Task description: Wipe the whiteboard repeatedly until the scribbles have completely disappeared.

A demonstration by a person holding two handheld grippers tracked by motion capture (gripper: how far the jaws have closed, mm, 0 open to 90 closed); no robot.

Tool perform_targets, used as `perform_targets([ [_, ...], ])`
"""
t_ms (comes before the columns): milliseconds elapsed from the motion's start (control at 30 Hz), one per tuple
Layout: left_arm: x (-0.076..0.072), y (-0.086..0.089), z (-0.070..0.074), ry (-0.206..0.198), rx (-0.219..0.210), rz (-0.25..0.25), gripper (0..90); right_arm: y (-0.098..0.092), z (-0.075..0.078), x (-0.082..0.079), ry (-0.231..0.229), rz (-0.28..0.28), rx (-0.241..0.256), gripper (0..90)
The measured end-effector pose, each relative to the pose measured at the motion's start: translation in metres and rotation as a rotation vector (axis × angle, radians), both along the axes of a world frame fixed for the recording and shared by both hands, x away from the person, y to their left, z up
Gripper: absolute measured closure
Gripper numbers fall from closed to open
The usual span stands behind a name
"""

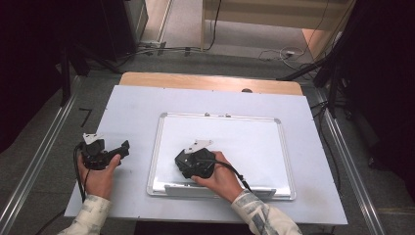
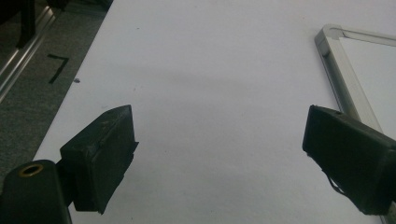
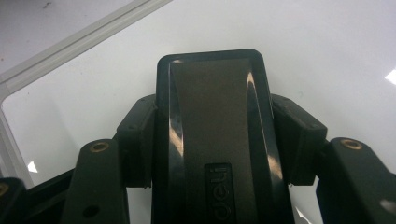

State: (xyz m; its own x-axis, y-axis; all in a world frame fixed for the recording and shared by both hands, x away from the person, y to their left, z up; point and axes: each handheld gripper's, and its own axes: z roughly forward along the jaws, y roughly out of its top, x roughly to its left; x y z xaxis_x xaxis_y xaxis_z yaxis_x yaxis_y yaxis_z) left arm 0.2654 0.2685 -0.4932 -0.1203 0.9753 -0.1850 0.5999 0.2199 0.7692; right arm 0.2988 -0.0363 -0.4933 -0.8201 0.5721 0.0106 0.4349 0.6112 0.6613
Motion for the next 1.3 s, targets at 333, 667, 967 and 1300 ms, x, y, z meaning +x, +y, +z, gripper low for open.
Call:
perform_targets([
  [333,0.000,0.000,0.000,0.000,0.000,-0.001,9.8,0.010,0.000,0.002,-0.012,0.007,-0.015,38.6],
  [667,0.001,0.000,-0.001,0.004,-0.004,0.003,9.8,-0.038,0.001,0.005,-0.003,-0.045,-0.016,38.6],
  [967,0.000,0.001,0.000,0.006,0.005,0.004,9.8,-0.042,0.002,0.001,-0.011,-0.047,-0.028,38.6],
  [1300,0.000,0.001,-0.001,0.005,0.000,0.002,9.8,-0.010,0.001,-0.003,-0.005,-0.014,-0.029,38.6],
])
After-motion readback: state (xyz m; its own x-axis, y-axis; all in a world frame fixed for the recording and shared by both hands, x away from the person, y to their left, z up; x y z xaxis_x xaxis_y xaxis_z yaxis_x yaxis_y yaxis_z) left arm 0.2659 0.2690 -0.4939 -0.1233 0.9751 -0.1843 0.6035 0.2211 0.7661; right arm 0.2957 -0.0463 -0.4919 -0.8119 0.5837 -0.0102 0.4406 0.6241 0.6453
